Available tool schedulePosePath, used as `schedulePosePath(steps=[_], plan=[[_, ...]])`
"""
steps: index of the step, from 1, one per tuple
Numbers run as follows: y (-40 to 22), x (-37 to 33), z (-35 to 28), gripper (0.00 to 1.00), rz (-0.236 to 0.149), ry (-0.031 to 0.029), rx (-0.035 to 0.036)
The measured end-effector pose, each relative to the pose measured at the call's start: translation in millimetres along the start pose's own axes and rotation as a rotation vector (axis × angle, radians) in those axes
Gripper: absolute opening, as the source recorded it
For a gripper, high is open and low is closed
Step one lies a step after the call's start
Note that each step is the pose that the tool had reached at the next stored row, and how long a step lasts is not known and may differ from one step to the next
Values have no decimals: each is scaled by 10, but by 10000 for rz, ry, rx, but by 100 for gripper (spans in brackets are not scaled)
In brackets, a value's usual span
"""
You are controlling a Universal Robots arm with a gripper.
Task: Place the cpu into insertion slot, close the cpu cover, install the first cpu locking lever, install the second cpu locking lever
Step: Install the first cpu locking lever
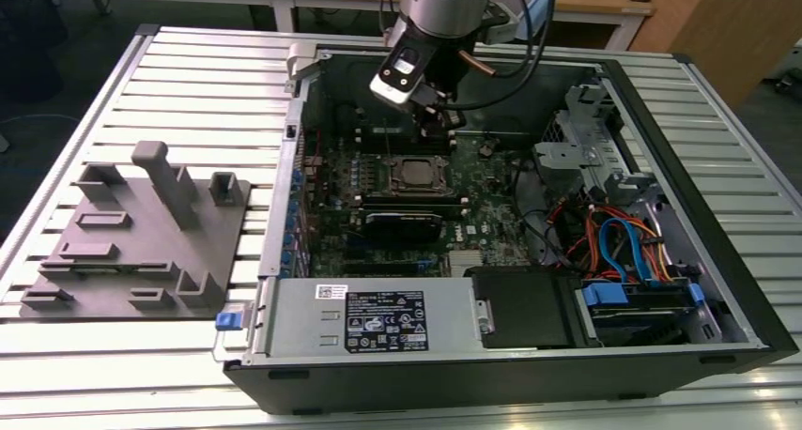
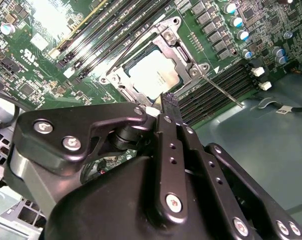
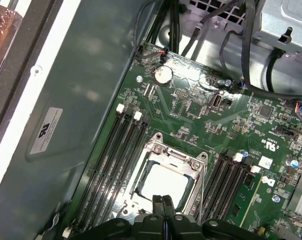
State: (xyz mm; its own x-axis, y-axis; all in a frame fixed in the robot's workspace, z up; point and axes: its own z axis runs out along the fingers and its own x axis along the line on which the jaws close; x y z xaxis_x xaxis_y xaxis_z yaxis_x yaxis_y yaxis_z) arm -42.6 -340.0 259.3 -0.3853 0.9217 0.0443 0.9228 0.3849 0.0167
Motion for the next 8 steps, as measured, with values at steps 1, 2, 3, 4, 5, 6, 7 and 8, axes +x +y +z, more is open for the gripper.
schedulePosePath(steps=[1,2,3,4,5,6,7,8], plan=[[0,0,0,11,-70,1,3],[0,0,0,11,-153,2,6],[0,0,0,11,-255,4,11],[0,0,0,11,-371,6,16],[0,0,0,11,-507,9,23],[0,0,0,11,-649,11,29],[0,0,0,11,-810,14,35],[0,0,0,11,-953,16,42]])
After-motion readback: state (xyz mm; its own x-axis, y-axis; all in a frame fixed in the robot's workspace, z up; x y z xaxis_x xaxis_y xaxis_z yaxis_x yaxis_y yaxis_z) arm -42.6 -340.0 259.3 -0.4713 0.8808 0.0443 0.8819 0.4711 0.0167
